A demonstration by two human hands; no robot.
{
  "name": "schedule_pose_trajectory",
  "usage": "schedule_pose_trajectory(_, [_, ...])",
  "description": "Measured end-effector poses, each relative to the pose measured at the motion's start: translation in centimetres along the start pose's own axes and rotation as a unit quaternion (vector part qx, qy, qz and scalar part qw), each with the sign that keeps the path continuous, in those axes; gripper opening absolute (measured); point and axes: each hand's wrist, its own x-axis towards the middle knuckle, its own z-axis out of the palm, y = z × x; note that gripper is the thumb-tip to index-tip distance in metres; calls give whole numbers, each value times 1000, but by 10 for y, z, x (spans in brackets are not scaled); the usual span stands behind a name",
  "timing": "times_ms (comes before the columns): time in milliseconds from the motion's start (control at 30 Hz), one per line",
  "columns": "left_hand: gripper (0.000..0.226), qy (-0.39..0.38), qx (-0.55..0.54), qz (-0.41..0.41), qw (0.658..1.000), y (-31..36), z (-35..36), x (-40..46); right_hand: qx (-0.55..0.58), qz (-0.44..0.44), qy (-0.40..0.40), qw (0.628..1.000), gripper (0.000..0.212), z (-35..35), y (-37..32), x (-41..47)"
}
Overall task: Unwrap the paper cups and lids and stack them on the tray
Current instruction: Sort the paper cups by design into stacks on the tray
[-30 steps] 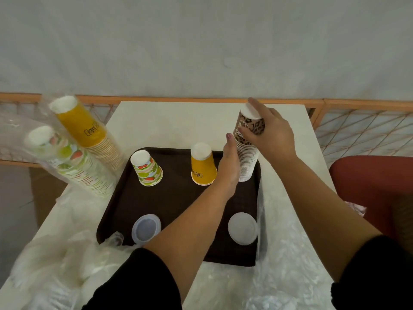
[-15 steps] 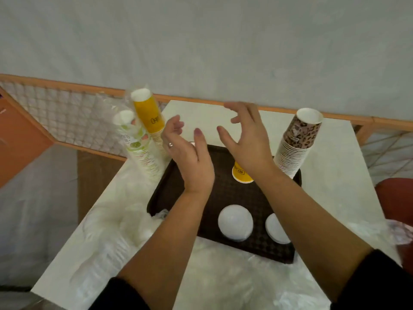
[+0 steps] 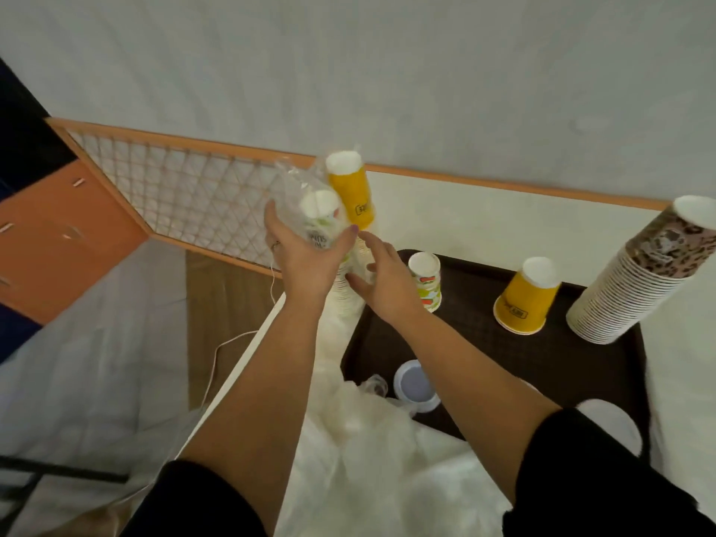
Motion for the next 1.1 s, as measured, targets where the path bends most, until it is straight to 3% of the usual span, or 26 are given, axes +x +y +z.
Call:
schedule_pose_trajectory(133, [80,-71,-28,-19,997,-17,2,11,7,16,-13,1000,72,20,6,3])
schedule_pose_trajectory(300, [98,-107,-26,-46,993,-37,4,15,34,51,-15,998,81,34,15,-2])
schedule_pose_trajectory(500, [82,-100,-72,-63,990,-39,-3,10,45,65,-45,996,80,35,8,-7])
schedule_pose_trajectory(667, [72,-75,-167,-97,978,-23,-33,-4,97,37,-62,993,61,16,-18,-24])
schedule_pose_trajectory(800, [63,-54,-302,-131,943,9,-68,-19,84,14,-49,995,54,-4,-27,-42])
schedule_pose_trajectory(933, [85,-95,-367,-160,911,51,-89,-52,110,29,22,993,62,-36,-23,-68])
schedule_pose_trajectory(1033, [57,-114,-396,-178,894,71,-81,-87,199,56,56,977,67,-74,-26,-94])
schedule_pose_trajectory(1100, [41,-130,-418,-218,873,78,-68,-114,301,75,82,947,73,-103,-27,-115])
